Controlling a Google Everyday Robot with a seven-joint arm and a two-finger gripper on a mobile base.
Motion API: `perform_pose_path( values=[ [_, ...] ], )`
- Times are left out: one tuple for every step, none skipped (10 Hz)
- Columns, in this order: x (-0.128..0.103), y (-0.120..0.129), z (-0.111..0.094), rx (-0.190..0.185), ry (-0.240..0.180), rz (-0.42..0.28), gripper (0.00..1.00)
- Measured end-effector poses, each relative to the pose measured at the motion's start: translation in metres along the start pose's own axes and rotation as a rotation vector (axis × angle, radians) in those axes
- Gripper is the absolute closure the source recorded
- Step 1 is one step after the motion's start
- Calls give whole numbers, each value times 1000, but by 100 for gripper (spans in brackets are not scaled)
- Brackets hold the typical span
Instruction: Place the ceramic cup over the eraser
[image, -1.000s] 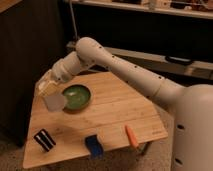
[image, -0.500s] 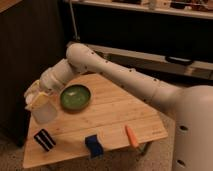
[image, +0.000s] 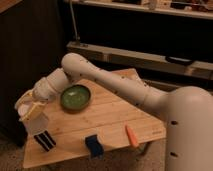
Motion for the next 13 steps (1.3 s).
perform_pose_path(
  values=[
    [2,3,5,-23,-12,-14,100],
    [3,8,9,-49,-19,-27,100],
    [4,11,11,-64,-21,-32,100],
    [6,14,12,-76,-19,-37,100],
    [11,18,15,-86,-16,-36,100],
    [16,19,17,-90,-11,-33,100],
    [21,20,18,-90,-8,-31,100],
    [25,20,20,-92,-9,-31,100],
    [28,20,23,-93,-12,-33,100],
    [29,20,24,-91,-14,-34,98],
    [31,19,26,-86,-16,-34,90],
    [32,20,28,-84,-16,-36,78],
    [33,21,30,-85,-15,-38,68]
  ],
)
